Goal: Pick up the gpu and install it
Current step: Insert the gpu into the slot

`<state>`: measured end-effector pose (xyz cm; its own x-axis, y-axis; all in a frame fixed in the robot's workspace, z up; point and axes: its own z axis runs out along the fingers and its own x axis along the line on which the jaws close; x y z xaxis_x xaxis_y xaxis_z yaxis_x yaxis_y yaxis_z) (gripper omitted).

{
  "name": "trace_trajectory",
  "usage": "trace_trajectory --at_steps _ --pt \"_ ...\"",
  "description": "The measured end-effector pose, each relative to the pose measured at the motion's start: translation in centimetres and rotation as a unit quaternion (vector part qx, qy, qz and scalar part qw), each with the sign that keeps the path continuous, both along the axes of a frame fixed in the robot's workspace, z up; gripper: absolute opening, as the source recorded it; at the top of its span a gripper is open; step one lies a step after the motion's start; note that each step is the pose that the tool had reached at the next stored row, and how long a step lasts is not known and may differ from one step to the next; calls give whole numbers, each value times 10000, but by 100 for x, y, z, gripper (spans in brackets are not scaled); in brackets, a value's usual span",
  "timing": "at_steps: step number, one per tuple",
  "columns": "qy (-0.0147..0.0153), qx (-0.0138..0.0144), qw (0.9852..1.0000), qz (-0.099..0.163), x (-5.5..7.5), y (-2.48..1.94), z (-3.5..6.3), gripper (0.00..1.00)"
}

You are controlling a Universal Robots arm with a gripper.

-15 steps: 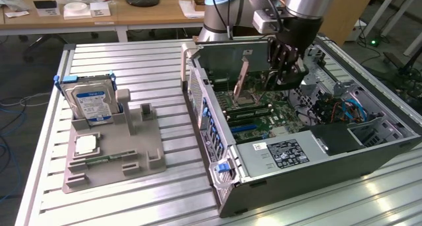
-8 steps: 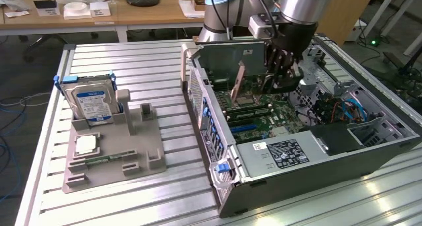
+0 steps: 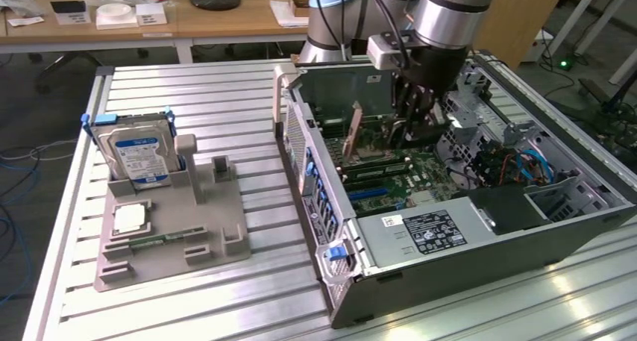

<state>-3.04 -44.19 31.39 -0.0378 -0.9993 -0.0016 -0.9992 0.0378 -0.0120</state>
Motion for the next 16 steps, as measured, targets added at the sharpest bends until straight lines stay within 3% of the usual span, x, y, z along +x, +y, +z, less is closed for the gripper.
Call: trace_trajectory --at_steps 6,12,16 --pt "-1 0 9996 288 -5 -6 -59 28" --pt "-81 -3 9996 276 -79 -6 -145 28" --pt "-91 -5 10000 12 -80 -6 -217 28"
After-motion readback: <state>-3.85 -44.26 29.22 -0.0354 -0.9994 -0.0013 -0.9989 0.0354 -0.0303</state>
